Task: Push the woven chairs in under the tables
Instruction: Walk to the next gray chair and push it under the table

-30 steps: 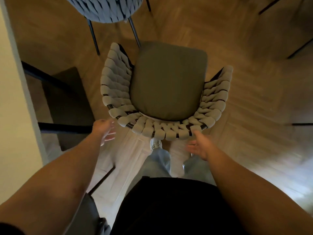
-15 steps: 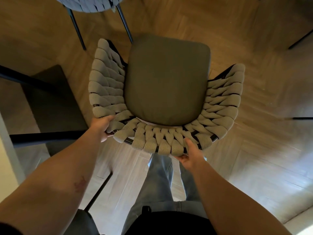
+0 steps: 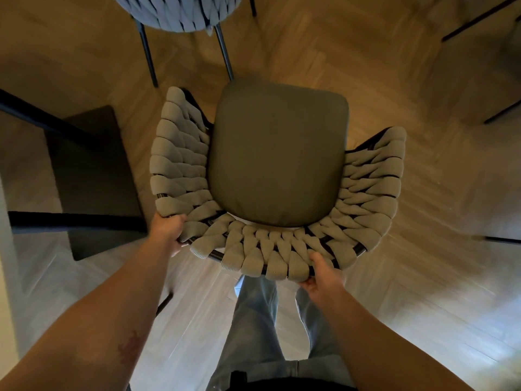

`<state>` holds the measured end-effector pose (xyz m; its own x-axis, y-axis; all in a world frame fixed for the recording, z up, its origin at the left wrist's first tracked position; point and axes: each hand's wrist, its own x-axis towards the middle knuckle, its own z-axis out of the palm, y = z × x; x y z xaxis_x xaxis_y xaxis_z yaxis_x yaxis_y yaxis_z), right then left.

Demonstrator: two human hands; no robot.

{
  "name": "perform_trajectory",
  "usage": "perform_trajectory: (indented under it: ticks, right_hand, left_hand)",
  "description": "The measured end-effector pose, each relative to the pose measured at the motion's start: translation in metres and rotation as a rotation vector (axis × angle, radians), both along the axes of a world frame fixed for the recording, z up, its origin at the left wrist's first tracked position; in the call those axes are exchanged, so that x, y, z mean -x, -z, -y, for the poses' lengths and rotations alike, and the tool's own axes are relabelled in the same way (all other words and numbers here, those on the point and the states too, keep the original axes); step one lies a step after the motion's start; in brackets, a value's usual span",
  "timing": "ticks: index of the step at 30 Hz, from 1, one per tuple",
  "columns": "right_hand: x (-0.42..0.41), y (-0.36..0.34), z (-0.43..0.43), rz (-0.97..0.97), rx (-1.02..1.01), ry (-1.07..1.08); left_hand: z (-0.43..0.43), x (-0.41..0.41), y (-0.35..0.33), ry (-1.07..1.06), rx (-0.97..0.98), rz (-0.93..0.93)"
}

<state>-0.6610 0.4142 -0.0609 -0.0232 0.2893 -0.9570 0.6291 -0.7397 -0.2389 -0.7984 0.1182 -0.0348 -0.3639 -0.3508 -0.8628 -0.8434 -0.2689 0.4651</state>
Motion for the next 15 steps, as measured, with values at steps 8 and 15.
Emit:
perform_trajectory:
  ticks: [8, 15]
  right_hand:
    - [0.025, 0.037, -0.072, -0.042, 0.021, -0.278]
    - [0.066, 0.016, -0.107, -0.111, 0.006, -0.497]
  left_hand:
    - [-0.03, -0.061, 0.007, -0.232, -0.037, 0.008]
    - [-0.069, -0.105, 0.014, -0.447, -0.04, -0.039]
